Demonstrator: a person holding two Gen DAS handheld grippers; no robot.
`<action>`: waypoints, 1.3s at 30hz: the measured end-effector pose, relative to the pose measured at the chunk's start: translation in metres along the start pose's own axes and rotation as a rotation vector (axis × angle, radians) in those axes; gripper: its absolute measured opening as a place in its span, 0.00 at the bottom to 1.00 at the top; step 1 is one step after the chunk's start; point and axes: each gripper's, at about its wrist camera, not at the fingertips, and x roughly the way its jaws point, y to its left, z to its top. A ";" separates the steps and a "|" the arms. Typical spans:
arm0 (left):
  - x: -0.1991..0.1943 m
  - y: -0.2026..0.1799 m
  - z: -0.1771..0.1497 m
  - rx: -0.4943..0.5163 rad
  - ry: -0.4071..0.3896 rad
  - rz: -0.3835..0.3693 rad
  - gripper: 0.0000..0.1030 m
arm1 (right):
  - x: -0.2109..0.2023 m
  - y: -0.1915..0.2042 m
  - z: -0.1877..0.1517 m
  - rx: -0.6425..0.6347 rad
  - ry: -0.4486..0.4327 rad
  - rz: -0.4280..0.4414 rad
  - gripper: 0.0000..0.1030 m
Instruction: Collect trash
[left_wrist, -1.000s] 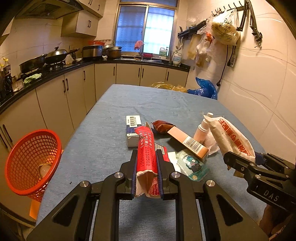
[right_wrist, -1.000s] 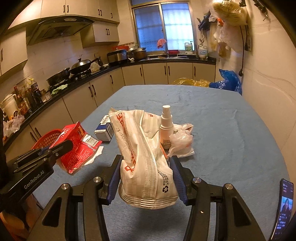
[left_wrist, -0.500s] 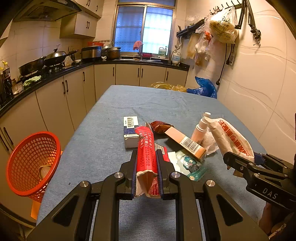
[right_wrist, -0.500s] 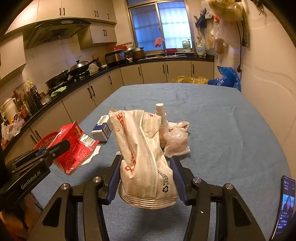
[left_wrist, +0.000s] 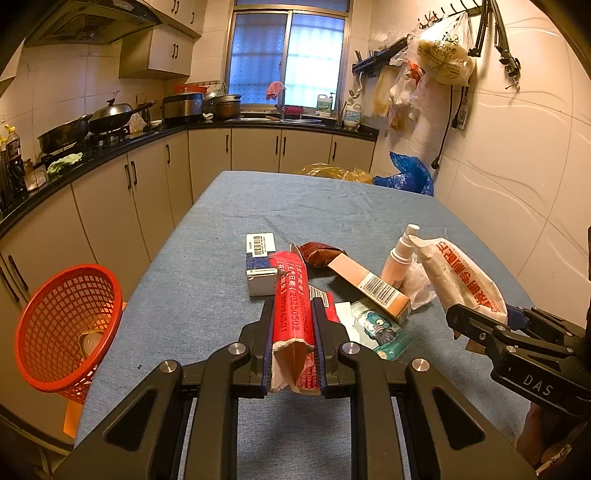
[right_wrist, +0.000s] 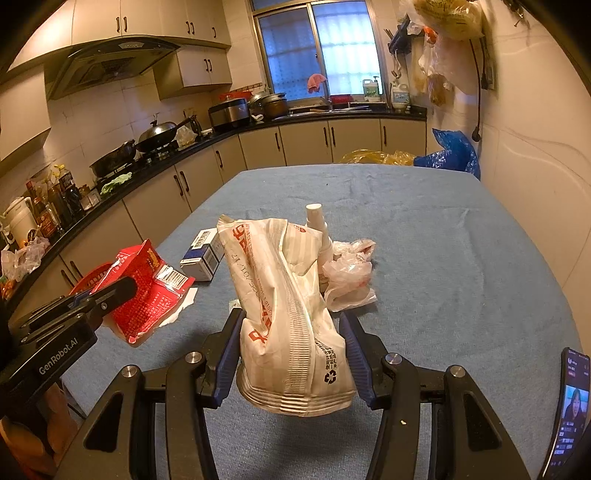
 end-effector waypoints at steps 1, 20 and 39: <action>0.000 0.000 0.000 -0.002 -0.001 0.000 0.16 | 0.000 0.000 0.000 -0.001 0.000 -0.001 0.55; -0.005 0.013 -0.003 -0.035 -0.011 0.004 0.16 | 0.002 0.011 0.001 -0.021 0.011 -0.007 0.55; -0.014 0.035 -0.004 -0.078 -0.025 0.009 0.16 | 0.002 0.030 0.001 -0.063 0.017 -0.009 0.55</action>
